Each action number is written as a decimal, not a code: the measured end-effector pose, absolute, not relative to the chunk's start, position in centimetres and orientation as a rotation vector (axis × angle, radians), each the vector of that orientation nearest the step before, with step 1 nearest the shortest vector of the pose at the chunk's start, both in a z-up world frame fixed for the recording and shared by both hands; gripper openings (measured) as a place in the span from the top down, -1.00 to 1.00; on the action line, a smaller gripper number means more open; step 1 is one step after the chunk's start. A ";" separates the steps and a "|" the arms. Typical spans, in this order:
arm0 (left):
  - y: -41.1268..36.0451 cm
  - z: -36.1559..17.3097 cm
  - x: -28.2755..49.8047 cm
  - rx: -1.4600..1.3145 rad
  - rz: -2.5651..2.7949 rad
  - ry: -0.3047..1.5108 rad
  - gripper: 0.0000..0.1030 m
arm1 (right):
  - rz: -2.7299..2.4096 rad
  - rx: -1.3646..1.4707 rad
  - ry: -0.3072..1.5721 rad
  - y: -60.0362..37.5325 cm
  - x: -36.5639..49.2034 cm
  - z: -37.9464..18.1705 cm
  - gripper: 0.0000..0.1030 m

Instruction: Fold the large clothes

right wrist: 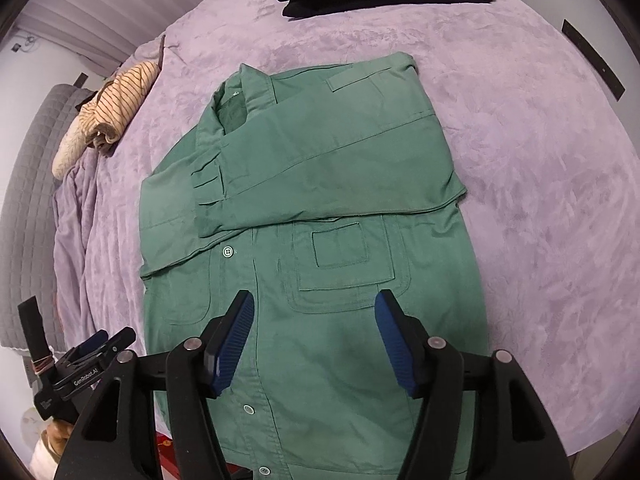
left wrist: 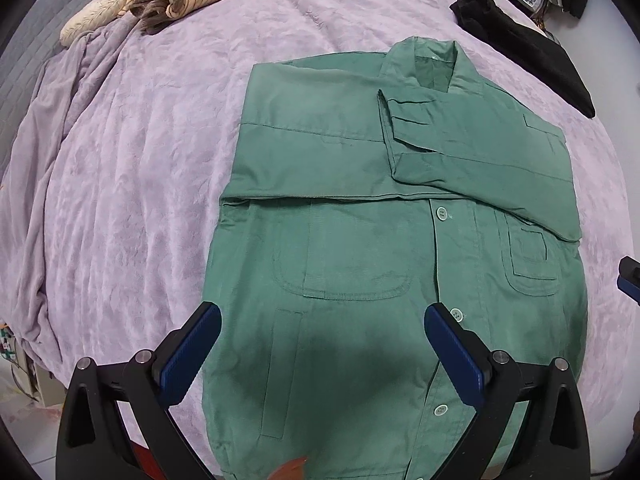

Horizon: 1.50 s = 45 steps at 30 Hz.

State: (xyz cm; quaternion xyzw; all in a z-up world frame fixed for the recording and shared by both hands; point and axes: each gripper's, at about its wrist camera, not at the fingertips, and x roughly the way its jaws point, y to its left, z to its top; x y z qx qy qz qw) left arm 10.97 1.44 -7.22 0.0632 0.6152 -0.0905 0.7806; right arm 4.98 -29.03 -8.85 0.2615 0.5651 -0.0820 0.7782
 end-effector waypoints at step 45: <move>1.8 -6.5 8.8 0.170 -0.234 1.368 -0.97 | -0.133 0.489 1.286 -24.9 2.5 -8.2 -0.99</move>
